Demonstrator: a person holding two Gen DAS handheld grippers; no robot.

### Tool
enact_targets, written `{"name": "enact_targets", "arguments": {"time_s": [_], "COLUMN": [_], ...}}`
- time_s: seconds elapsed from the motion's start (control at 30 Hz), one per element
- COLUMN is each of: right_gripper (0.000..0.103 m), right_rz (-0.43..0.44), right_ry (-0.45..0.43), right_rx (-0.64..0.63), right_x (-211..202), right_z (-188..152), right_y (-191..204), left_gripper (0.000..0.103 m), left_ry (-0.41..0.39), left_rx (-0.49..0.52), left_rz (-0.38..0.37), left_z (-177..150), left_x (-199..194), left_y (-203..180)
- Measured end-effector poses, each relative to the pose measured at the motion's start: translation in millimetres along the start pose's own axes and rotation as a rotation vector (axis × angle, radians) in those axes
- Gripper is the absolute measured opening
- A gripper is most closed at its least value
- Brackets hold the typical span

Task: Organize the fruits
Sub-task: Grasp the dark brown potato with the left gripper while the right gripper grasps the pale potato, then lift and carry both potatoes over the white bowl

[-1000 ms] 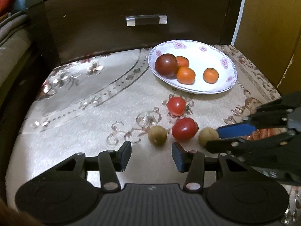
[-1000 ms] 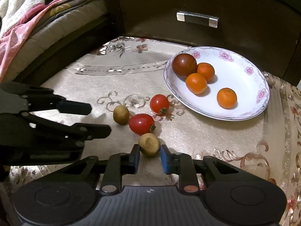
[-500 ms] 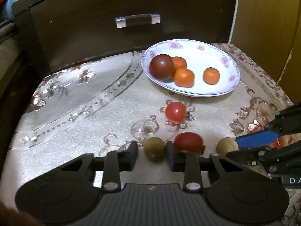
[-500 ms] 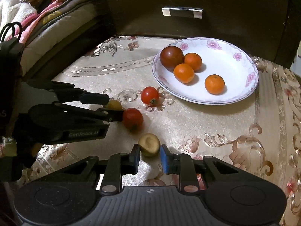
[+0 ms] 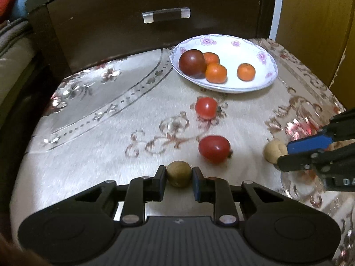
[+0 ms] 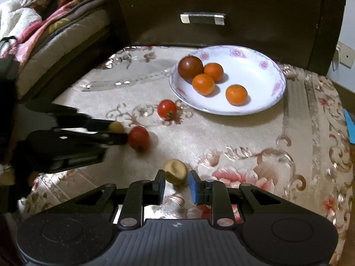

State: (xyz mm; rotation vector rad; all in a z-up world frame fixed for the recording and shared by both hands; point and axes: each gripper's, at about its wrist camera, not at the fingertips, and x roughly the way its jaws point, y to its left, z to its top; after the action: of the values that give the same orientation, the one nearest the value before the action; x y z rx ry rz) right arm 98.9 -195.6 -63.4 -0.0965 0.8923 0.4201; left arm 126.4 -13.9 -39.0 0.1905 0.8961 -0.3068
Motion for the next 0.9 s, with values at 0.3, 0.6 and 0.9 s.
{"name": "enact_targets", "arguments": {"time_s": [0.3, 0.6, 0.9], "right_gripper": [0.017, 0.031, 0.033], "right_rz": [0.005, 0.03, 0.013], "right_ry": [0.013, -0.016, -0.007], "right_rx": [-0.043, -0.043, -0.06], "right_x": [-1.3, -0.7, 11.2], "right_z": [-14.0, -2.9, 0.2], "right_y": [6.5, 8.7, 12.1], "left_gripper": [0.033, 0.034, 0.045], "left_ry": [0.021, 0.012, 0.001], "left_rx": [0.005, -0.013, -0.013], "left_rz": [-0.013, -0.048, -0.067], "left_z": [-20.3, -22.4, -24.1], "left_x": [-14.9, -12.8, -12.2], "left_y": [-22.7, -18.3, -18.5]}}
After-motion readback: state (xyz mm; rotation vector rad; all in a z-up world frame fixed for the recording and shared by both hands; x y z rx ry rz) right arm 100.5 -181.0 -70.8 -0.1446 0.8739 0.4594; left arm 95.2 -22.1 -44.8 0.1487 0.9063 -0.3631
